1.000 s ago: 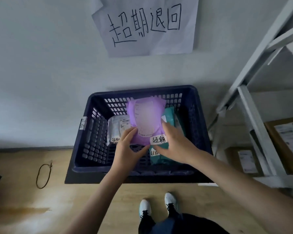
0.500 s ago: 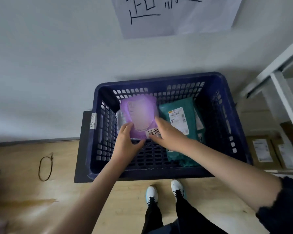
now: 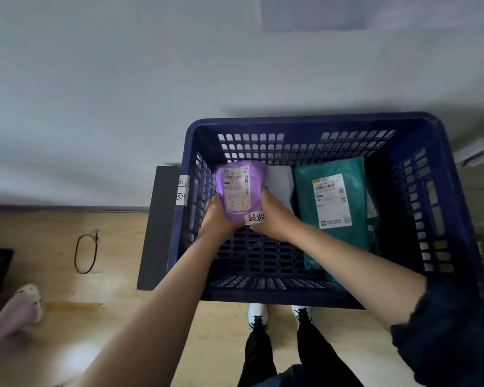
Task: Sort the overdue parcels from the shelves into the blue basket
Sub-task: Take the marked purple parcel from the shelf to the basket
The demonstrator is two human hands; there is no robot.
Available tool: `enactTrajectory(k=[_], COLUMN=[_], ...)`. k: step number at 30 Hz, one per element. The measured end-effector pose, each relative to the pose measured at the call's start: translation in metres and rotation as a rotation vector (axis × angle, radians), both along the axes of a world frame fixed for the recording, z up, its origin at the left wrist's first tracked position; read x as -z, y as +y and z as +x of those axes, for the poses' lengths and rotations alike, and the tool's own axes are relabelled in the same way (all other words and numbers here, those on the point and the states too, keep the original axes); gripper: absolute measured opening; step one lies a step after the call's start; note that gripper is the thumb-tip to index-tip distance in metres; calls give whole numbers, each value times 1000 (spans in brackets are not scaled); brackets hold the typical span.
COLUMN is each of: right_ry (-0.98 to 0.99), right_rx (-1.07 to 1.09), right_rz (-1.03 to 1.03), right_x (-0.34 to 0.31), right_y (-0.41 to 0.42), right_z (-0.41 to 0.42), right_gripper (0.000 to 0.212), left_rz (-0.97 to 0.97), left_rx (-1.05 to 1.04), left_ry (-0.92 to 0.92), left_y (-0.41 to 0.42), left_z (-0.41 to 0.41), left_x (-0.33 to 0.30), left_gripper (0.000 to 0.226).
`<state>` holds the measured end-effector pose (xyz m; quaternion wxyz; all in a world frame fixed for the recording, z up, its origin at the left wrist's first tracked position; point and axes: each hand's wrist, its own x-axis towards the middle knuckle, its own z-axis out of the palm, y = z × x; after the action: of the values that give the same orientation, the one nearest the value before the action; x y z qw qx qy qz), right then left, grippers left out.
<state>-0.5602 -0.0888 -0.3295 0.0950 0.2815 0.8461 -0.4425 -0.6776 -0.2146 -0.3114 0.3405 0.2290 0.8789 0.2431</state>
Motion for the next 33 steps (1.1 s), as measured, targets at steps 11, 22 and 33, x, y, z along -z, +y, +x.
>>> enactTrajectory(k=[11, 22, 33], right_ry=[-110, 137, 122], right_rx=[84, 115, 92], right_rz=[76, 303, 739], right_x=[20, -80, -161], right_y=[-2, -6, -17], right_z=[0, 62, 133], right_gripper=[138, 101, 74], left_rz=[-34, 193, 245], left_rx=[32, 296, 515], left_ry=[-18, 274, 641], left_y=[4, -44, -57], left_z=[0, 15, 45], left_x=[-2, -68, -137], left_gripper=[97, 91, 75])
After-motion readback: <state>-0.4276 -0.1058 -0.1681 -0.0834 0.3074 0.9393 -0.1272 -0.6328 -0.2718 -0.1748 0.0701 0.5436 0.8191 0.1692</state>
